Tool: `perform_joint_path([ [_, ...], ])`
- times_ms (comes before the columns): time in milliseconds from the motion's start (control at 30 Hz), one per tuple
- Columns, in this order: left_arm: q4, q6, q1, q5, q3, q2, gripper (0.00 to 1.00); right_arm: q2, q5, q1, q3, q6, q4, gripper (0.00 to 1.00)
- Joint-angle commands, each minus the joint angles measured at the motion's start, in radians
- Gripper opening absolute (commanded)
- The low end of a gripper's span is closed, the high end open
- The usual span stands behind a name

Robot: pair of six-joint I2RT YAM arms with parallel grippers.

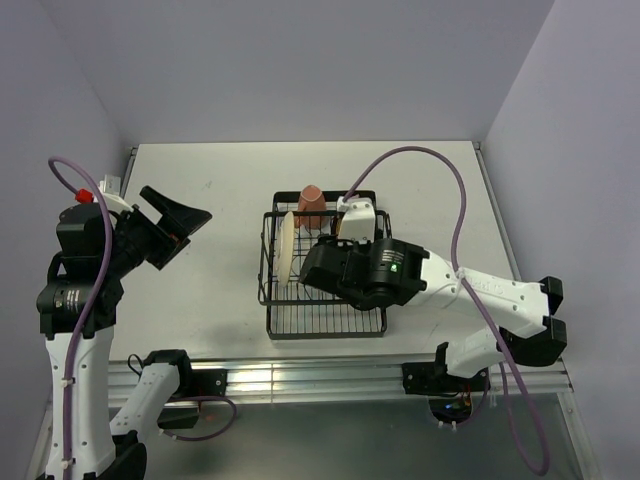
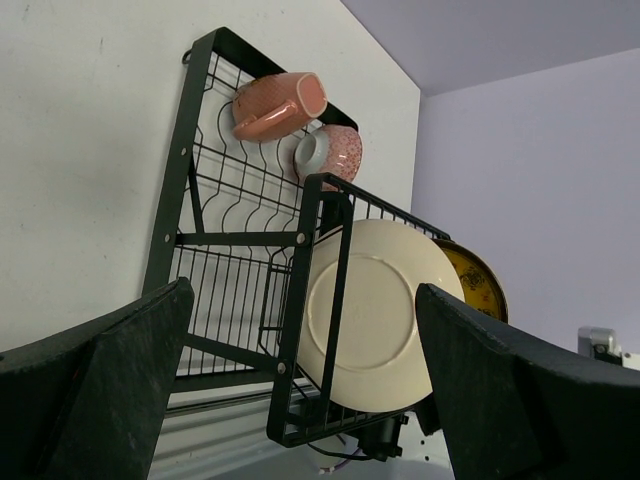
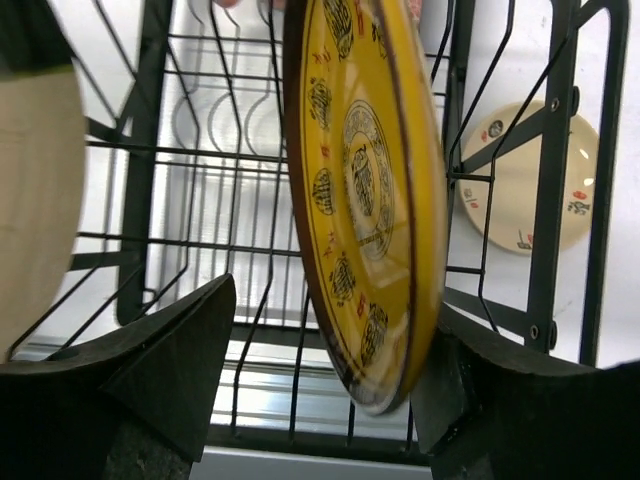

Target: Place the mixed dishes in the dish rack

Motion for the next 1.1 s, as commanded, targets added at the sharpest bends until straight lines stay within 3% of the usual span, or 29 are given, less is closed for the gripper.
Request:
perform_joint_path([
  [0,0.037,0.027,-0.004,-0.002,0.0,-0.008,0.99,-0.068,0.053,0.013,0.061,0.019,-0.105,0.73],
  [167,0.044,0.025,-0.004,-0.001,-0.012,-0.011,0.99,-0.123,0.069,0.011,0.067,0.001,-0.105,0.78],
  [200,0.046,0.024,-0.004,-0.001,-0.014,-0.009,0.99,-0.131,0.072,0.011,0.063,-0.002,-0.105,0.87],
  [233,0.047,0.022,-0.004,-0.001,-0.014,-0.011,0.99,-0.138,0.078,0.01,0.061,-0.004,-0.105,0.9],
  [467,0.043,0.042,-0.004,-0.005,-0.008,-0.003,0.99,-0.206,0.118,-0.021,0.067,-0.022,-0.105,0.93],
  [700,0.029,0.076,-0.009,-0.01,0.005,0.007,0.99,-0.261,0.15,-0.194,0.165,-0.171,-0.066,0.98],
  [767,0.038,0.078,-0.009,-0.001,-0.008,0.009,0.99,-0.275,0.135,-0.303,0.178,-0.24,-0.018,1.0],
  [900,0.049,0.079,-0.009,0.001,-0.018,0.01,0.99,-0.275,-0.009,-0.56,0.211,-0.439,0.123,1.0],
  [1067,0.046,0.099,-0.01,-0.005,-0.024,0.015,0.99,-0.284,-0.123,-0.65,0.196,-0.495,0.183,1.0],
])
